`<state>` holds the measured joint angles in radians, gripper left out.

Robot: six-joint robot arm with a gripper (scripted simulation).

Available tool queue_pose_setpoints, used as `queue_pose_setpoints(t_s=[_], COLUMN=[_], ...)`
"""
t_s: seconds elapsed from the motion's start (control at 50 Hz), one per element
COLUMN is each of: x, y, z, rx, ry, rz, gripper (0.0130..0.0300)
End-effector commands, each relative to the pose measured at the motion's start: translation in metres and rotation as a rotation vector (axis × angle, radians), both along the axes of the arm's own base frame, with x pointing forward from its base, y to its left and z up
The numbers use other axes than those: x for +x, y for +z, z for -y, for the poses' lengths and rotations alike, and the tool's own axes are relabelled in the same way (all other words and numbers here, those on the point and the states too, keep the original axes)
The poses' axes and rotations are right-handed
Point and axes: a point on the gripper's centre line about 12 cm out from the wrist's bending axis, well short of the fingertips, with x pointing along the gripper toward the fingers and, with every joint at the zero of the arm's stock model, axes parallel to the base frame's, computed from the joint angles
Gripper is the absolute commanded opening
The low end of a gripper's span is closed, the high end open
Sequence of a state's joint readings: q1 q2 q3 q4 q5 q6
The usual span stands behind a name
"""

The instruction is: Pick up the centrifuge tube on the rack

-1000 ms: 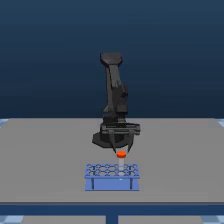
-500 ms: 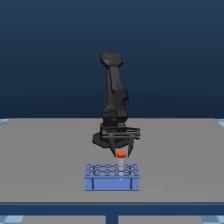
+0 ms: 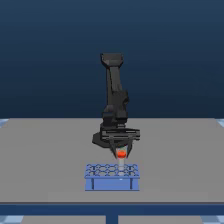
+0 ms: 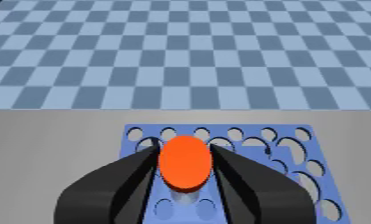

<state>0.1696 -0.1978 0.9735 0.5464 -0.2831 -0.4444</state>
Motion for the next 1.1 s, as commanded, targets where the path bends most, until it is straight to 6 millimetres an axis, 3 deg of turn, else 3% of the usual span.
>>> queue_pose_setpoints(t_s=[0.02,0.62,1.1], x=[0.0,0.0,0.0], y=[0.0,0.002,0.017], z=[0.0,0.0,0.0], rx=[0.001,0.001,0.001], ry=[-0.002,-0.002,-0.002], rz=[0.002,0.001,0.001], gripper=[0.013,0.013,0.013])
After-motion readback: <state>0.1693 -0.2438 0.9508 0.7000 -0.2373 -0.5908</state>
